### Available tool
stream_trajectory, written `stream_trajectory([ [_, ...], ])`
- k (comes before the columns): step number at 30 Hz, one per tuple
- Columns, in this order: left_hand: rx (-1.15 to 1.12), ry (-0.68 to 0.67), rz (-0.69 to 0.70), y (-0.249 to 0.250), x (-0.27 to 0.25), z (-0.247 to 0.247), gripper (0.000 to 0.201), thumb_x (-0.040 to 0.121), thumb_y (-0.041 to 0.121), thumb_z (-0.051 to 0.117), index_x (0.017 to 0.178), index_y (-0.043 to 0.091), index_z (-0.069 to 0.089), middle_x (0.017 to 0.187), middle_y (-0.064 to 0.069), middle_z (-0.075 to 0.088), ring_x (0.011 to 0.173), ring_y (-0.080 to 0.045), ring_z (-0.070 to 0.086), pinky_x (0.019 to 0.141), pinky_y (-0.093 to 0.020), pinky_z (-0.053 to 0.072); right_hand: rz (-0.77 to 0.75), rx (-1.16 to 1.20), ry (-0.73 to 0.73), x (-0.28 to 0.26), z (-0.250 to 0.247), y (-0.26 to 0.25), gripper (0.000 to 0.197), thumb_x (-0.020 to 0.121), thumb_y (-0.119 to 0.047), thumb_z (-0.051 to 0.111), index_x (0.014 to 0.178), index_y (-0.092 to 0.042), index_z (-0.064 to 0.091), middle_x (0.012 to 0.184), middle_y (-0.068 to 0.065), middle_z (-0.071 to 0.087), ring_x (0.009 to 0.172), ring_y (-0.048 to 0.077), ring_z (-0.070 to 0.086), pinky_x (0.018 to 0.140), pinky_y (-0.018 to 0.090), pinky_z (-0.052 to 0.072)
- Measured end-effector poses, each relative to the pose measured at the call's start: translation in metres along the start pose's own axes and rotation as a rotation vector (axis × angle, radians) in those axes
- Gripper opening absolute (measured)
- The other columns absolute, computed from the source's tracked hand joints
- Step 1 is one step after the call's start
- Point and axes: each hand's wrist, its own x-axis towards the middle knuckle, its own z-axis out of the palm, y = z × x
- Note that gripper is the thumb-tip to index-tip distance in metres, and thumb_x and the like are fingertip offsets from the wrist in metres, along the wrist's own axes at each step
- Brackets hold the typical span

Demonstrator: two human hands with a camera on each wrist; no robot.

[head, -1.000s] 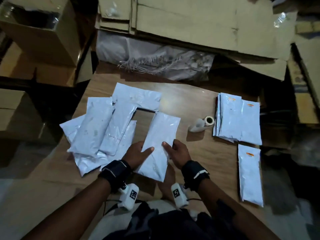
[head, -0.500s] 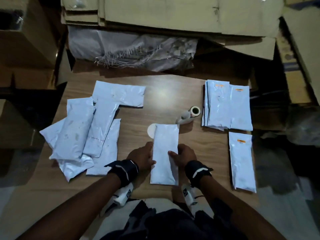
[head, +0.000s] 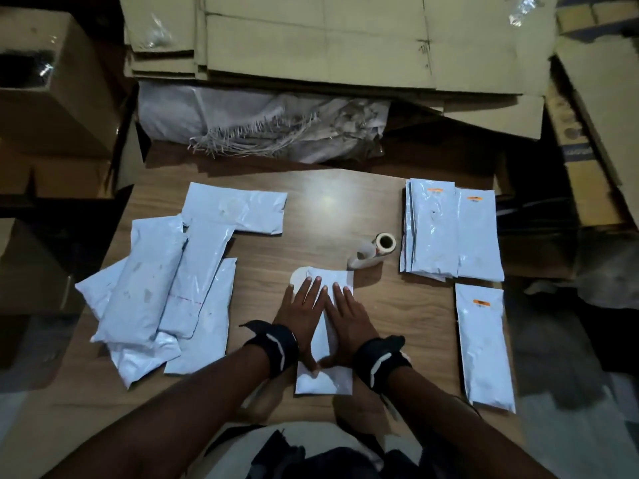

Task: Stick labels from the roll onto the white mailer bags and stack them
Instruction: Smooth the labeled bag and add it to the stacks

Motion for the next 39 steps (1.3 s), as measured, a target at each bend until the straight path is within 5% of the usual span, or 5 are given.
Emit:
stream_trajectory([
  [13,0.044,-0.116,-0.079,-0.008,0.017,0.015,0.170,0.037,0.089,0.070,0.138,0.007,-0.039,0.139,-0.019,-0.050,0.131,-0.040,-0.043,0.096,-0.058,-0.032,0.060,-0.030,-0.127,0.003,-0.004,-0.011,0.158,0.049,-0.077,0.077,0.147,-0.014,-0.030,0.143,0.009,-0.046,0.133,0.030,-0.042,0.114,0.052,-0.016],
  [22,0.002,-0.111,-0.081,-0.005,0.016,0.015,0.169,0.037,0.091,0.067,0.130,0.006,-0.046,0.138,-0.021,-0.052,0.131,-0.045,-0.042,0.104,-0.063,-0.025,0.024,0.015,-0.054,0.005,0.003,-0.007,0.159,0.046,-0.079,0.076,0.146,-0.018,-0.032,0.151,0.009,-0.041,0.138,0.031,-0.039,0.114,0.050,-0.015],
  [28,-0.129,-0.046,-0.054,-0.005,0.006,0.006,0.168,0.033,0.087,0.069,0.148,0.011,-0.027,0.149,-0.010,-0.042,0.140,-0.033,-0.034,0.115,-0.060,-0.005,-0.051,0.297,0.109,-0.003,-0.002,0.014,0.129,0.060,-0.081,0.060,0.156,-0.016,0.003,0.160,0.006,-0.018,0.149,0.026,-0.015,0.121,0.037,-0.002],
  [34,-0.118,0.360,-0.004,0.008,0.017,-0.032,0.100,0.061,0.077,0.053,0.137,0.013,0.044,0.144,-0.011,0.048,0.123,-0.032,0.056,0.093,-0.045,0.051,0.192,0.644,0.372,-0.016,-0.020,0.046,0.069,0.079,-0.053,0.058,0.140,-0.023,0.044,0.143,0.000,0.045,0.133,0.019,0.042,0.112,0.029,0.032],
  [39,-0.053,0.558,0.110,0.044,0.053,-0.093,0.047,0.075,0.044,0.059,0.116,0.022,0.064,0.110,0.002,0.067,0.112,-0.029,0.060,0.092,-0.039,0.039,0.363,0.828,0.532,-0.015,-0.066,0.068,0.031,0.090,-0.017,0.059,0.121,-0.017,0.058,0.120,0.004,0.060,0.108,0.017,0.056,0.090,0.024,0.041],
])
